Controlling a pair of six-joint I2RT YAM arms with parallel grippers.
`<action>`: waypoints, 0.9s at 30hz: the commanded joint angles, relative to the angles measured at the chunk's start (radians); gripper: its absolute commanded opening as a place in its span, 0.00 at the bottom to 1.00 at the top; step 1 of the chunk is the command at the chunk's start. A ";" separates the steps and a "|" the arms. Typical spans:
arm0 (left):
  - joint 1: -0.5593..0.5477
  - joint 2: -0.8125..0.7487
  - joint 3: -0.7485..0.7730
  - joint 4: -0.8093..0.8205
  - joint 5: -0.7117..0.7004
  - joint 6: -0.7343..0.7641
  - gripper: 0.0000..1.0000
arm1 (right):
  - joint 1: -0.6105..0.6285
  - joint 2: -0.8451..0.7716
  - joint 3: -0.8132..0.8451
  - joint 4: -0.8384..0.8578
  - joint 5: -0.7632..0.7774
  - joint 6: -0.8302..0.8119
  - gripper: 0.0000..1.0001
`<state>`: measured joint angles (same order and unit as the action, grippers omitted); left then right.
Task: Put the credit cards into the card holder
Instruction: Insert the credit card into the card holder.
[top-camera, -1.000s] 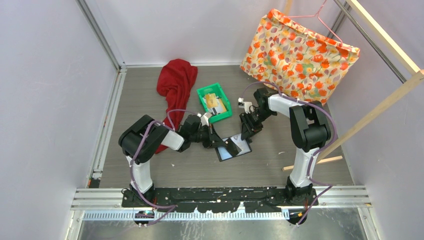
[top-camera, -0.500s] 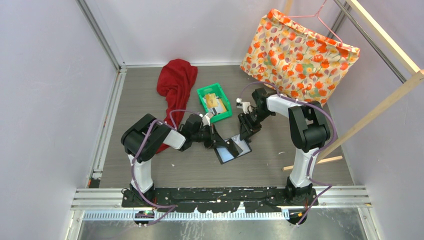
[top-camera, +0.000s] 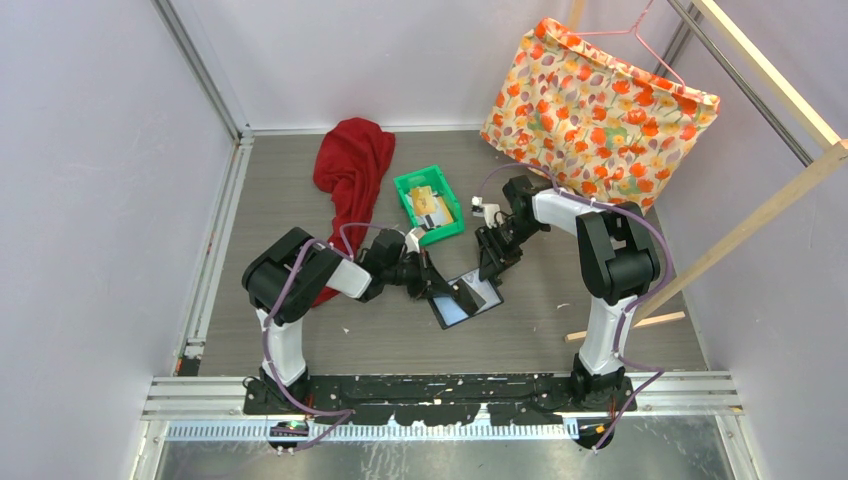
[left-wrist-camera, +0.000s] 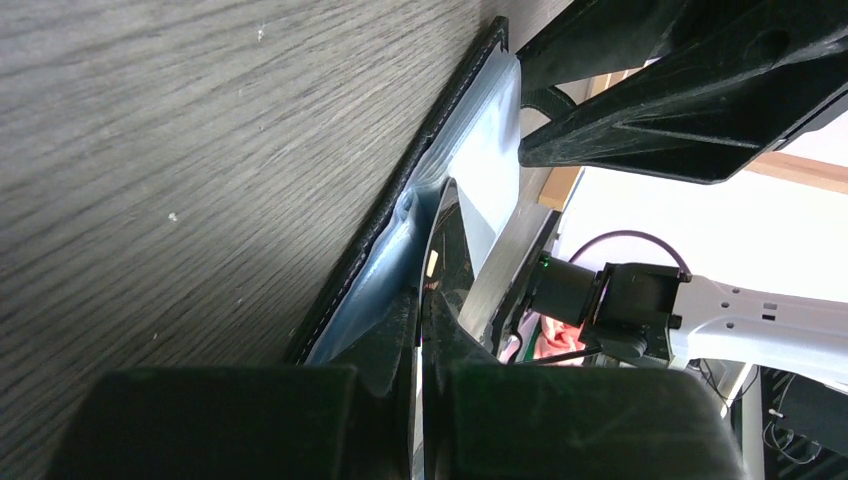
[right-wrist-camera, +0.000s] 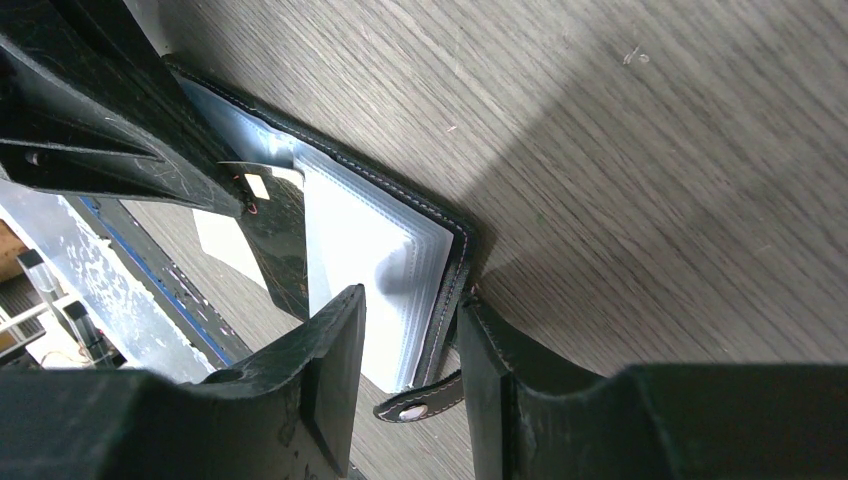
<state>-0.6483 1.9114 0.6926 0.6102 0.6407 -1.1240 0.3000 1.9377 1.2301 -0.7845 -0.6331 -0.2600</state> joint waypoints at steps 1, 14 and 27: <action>-0.009 -0.004 0.003 -0.111 0.001 -0.003 0.01 | 0.016 -0.024 0.011 0.024 0.006 -0.012 0.44; -0.008 0.005 0.047 -0.221 -0.001 0.001 0.00 | 0.033 -0.030 0.009 0.027 -0.002 -0.017 0.44; -0.009 -0.005 0.065 -0.268 -0.013 0.021 0.00 | 0.084 -0.030 0.010 0.031 -0.016 -0.025 0.44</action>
<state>-0.6479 1.9114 0.7525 0.4477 0.6682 -1.1404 0.3462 1.9305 1.2304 -0.7723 -0.6167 -0.2703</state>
